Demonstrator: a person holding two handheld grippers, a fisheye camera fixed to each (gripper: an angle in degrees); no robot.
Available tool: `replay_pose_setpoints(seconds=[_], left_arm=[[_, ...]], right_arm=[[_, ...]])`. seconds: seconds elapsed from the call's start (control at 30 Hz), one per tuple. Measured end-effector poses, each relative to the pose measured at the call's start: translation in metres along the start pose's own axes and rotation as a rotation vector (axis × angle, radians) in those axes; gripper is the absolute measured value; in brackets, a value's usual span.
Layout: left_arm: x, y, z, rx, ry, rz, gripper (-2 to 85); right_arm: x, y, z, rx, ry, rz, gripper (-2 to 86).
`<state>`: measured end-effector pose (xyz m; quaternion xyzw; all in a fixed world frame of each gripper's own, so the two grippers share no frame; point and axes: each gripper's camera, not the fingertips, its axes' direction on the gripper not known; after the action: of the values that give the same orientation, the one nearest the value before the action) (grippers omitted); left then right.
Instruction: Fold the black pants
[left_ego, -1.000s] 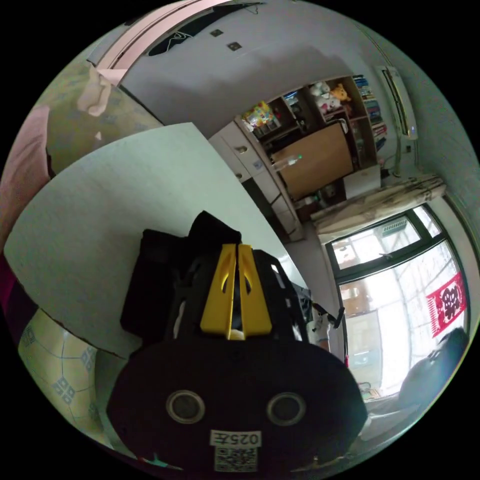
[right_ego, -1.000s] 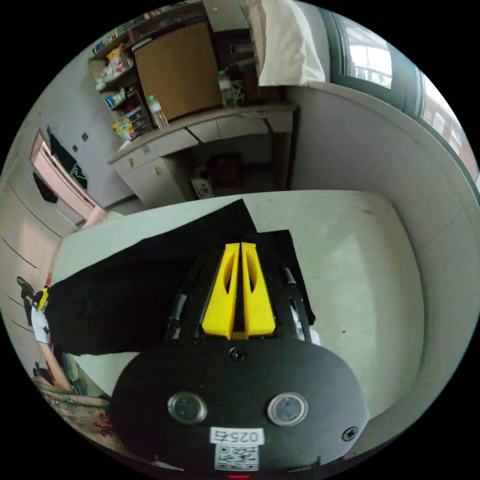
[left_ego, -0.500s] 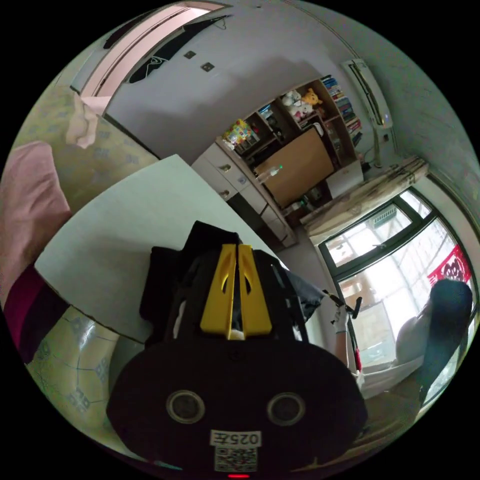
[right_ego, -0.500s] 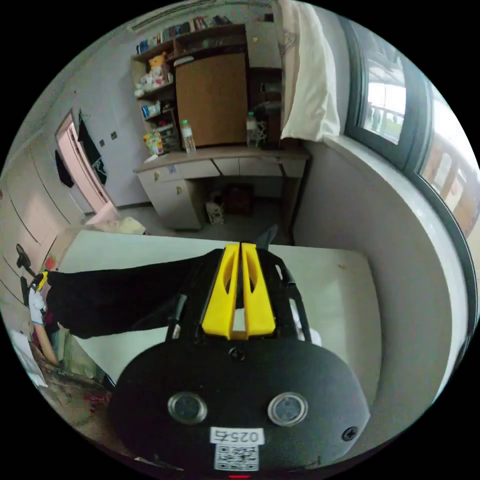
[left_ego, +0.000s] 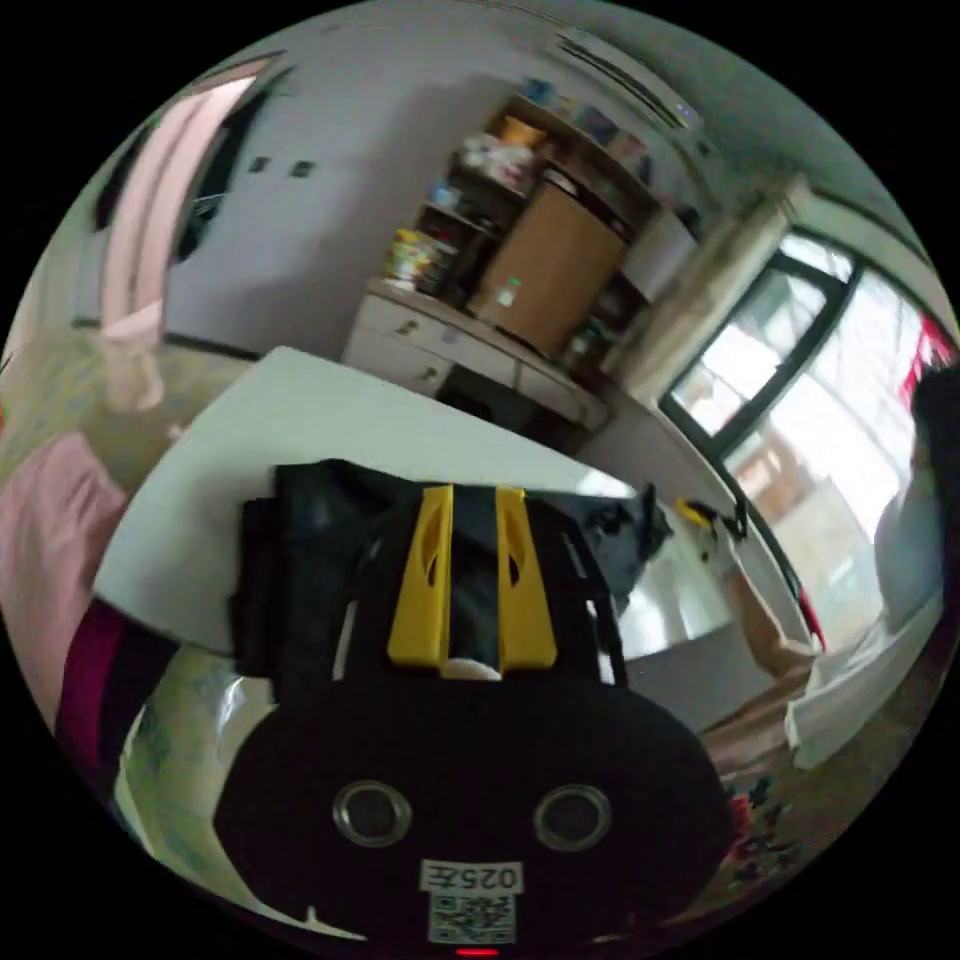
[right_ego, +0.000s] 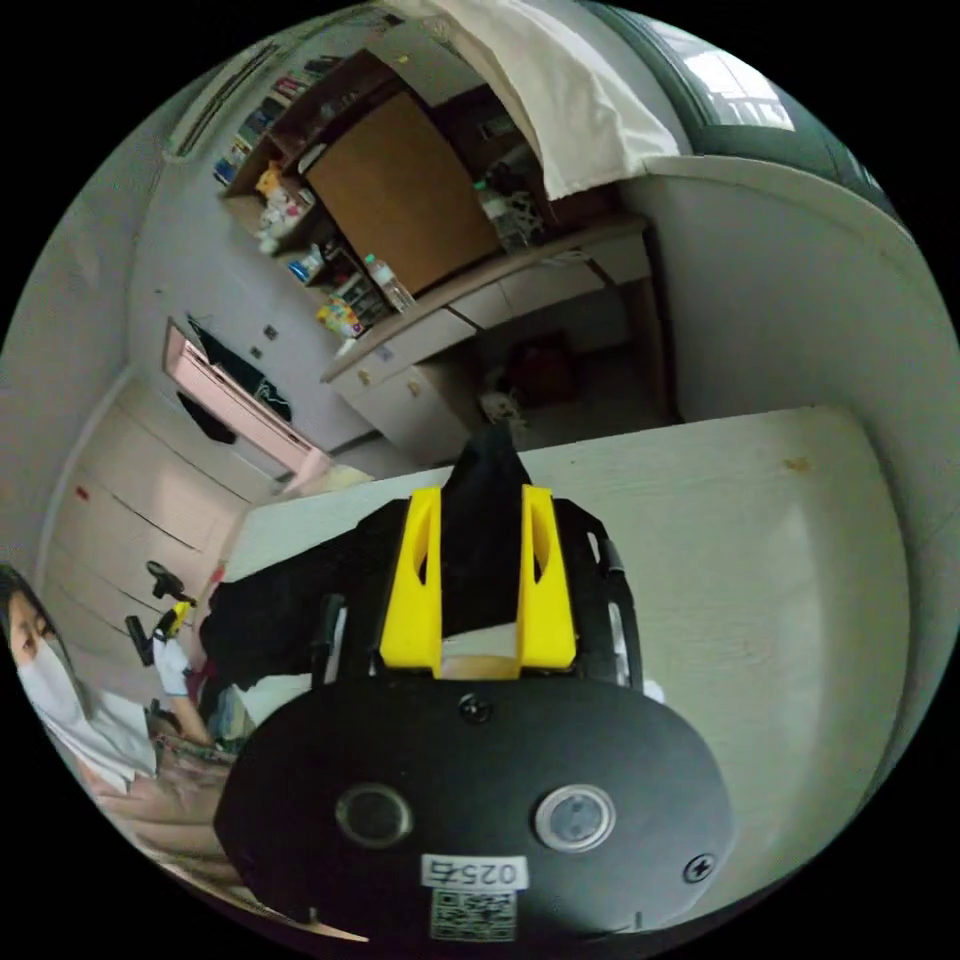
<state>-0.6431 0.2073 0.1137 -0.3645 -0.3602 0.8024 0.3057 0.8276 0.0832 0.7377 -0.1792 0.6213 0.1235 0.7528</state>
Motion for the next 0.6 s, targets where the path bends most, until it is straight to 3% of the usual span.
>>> replay_pose_setpoints(seconds=[0.13, 0.3, 0.47, 0.6], left_arm=[[0.139, 0.034, 0.13, -0.34, 0.202, 0.366, 3.8], [0.23, 0.064, 0.211, -0.454, 0.134, 0.615, 3.7], [0.251, 0.086, 0.265, -0.564, 0.027, 0.655, 3.5], [0.249, 0.101, 0.278, -0.528, -0.043, 0.633, -0.5]], right_arm=[[0.03, 0.001, 0.005, -0.06, -0.035, 0.08, 13.2], [0.042, -0.011, 0.021, -0.048, 0.001, 0.14, 11.7], [0.028, -0.021, 0.041, -0.121, 0.121, 0.091, 6.8], [0.008, -0.018, 0.033, -0.151, 0.21, 0.026, 2.5]])
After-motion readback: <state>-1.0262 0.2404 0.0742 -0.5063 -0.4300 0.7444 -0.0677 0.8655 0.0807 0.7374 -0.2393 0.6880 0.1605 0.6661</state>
